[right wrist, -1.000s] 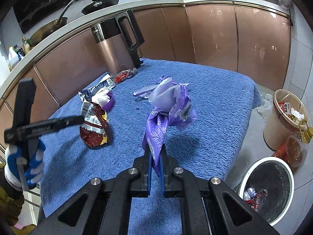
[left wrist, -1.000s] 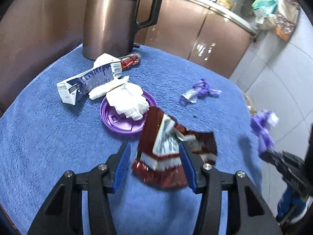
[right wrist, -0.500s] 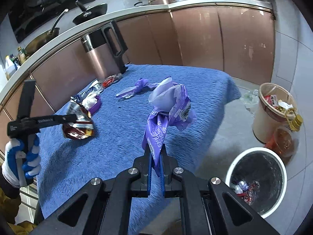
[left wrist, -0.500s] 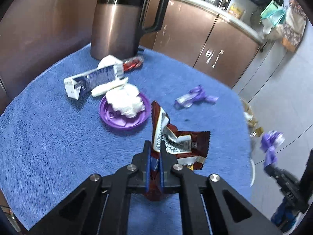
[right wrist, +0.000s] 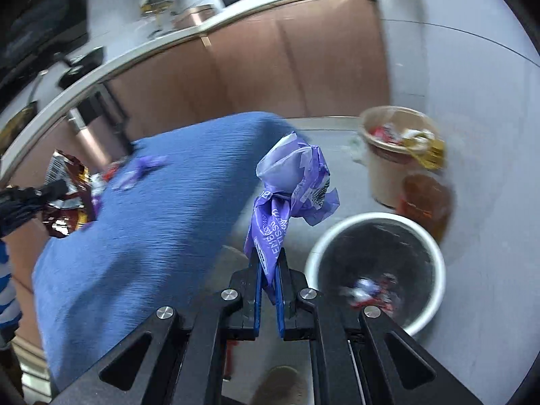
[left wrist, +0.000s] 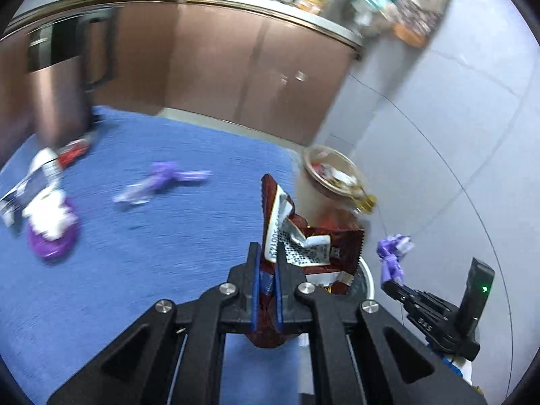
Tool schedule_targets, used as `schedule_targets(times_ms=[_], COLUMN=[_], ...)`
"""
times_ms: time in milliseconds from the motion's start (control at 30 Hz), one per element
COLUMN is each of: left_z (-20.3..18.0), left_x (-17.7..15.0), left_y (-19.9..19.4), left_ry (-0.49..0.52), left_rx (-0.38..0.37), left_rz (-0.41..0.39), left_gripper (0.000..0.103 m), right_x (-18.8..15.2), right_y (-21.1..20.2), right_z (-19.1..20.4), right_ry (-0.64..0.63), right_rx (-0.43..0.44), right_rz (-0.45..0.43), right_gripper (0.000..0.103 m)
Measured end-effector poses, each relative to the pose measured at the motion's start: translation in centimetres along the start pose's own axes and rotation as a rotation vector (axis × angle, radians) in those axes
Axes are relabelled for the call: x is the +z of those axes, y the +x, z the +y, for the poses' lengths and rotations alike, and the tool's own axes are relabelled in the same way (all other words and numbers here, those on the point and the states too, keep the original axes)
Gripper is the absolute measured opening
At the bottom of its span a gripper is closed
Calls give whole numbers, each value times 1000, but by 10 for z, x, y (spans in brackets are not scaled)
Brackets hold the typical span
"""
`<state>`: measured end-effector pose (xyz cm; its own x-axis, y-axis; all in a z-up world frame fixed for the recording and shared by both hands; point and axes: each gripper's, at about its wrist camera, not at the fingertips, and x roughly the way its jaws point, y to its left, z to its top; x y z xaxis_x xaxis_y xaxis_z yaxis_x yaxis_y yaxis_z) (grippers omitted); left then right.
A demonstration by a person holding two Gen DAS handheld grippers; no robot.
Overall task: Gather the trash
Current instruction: 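Carry the chip bag with the left tool over the bin while the right carries the purple wrapper, then open both tools over the white bin to drop the chip bag and wrapper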
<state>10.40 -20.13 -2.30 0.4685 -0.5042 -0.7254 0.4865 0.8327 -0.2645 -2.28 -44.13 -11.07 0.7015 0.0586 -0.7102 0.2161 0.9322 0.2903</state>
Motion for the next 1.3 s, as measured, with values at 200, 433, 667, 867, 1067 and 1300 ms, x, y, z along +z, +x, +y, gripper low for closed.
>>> schedule_targets(times_ms=[200, 433, 667, 867, 1067, 1300], left_z=[-69, -125, -147, -150, -153, -158], left_x=[7, 4, -3, -3, 1, 0], left_y=[72, 146, 188, 196, 195, 187], left_ry=[115, 185, 191, 183, 181, 194], left_rx=[-42, -64, -79, -99, -124, -132], left_rz=[88, 184, 239, 257, 260, 259], left_gripper=[6, 10, 26, 26, 26, 26], right_x=[-4, -13, -17, -24, -28, -29], right_y=[18, 45, 60, 56, 41, 29], right_z=[-46, -83, -98, -101, -97, -87], right_ry=[68, 119, 143, 161, 171, 165], right_rx=[-105, -160, -202, -234, -274, -300], right_rz=[46, 110, 146, 155, 141, 135], right_gripper=[7, 10, 47, 57, 60, 60])
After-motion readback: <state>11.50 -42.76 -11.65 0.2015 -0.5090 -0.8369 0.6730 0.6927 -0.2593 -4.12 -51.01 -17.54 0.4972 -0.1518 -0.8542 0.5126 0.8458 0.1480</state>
